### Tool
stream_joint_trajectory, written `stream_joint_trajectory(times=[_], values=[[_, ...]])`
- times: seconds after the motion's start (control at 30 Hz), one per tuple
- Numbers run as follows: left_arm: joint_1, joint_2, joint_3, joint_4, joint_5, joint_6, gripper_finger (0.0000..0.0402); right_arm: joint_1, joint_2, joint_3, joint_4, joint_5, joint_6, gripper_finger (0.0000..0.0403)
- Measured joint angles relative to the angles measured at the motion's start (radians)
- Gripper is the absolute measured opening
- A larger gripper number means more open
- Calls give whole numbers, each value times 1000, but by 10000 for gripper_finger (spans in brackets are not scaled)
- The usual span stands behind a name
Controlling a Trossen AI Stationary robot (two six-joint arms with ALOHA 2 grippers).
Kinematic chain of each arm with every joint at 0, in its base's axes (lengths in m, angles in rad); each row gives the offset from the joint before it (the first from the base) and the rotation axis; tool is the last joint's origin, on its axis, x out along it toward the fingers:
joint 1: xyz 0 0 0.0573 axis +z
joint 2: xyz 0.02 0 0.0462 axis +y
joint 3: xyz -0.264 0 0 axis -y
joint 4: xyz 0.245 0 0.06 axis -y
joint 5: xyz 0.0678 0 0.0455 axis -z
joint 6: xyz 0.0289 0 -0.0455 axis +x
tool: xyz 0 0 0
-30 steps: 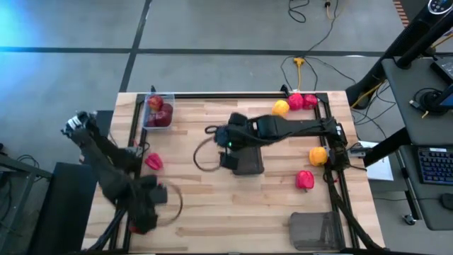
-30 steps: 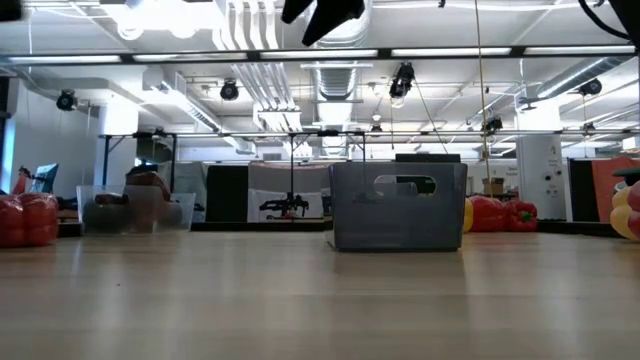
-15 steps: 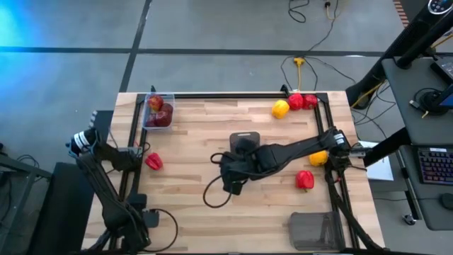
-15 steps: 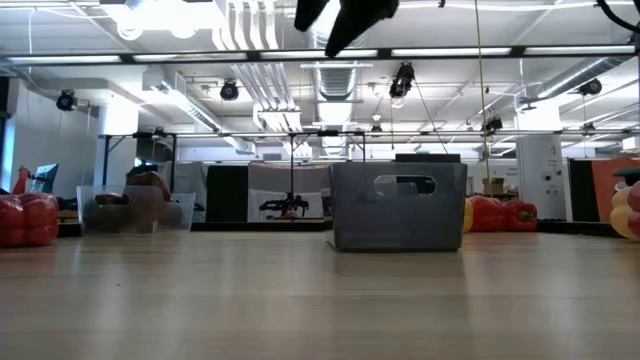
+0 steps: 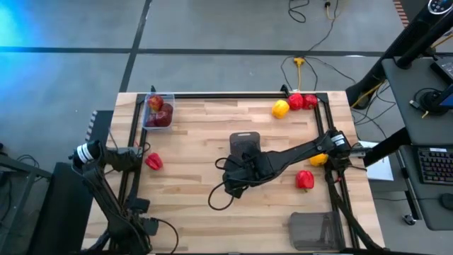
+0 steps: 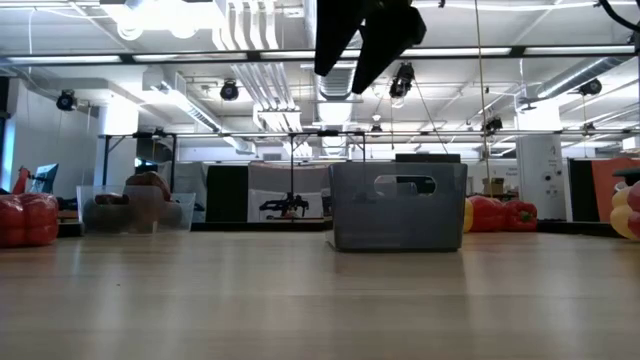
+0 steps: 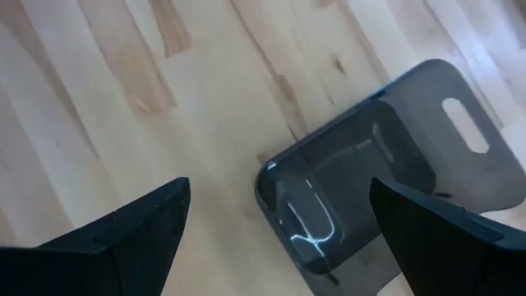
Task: Sort produce into baskets
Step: Put the red apple into the transparent bin
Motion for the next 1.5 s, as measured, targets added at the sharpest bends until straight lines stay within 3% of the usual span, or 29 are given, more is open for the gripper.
stream_joint_trajectory(times=[0.37, 0.63, 0.7, 0.83, 1.03, 1.17, 1.33, 1.4, 1.5], values=[[-9, 99, 0, 91, 1, 20, 353, 1, 0, 8, 108, -33, -16, 368], [-1, 63, -8, -161, -77, 25, 254, 3, 0, 125, 97, -31, -94, 368], [15, 32, -9, -195, -113, 40, 252, 3, 0, 162, 77, -27, -110, 368], [105, -68, -23, -305, -291, 49, 252, 9, 0, 248, 26, -23, -142, 368], [443, -295, -89, -441, -568, 46, 254, 15, 0, 346, -46, 36, -171, 368], [790, -431, -126, -445, -774, 44, 257, 18, 0, 386, -100, 58, -174, 368], [1263, -506, -140, -419, -1084, 74, 258, 25, 0, 399, -167, 91, -171, 368], [1435, -516, -141, -379, -1132, 75, 258, 24, 0, 399, -185, 110, -170, 368], [1639, -522, -151, -281, -1118, 74, 259, 8, 0, 398, -182, 118, -202, 368]])
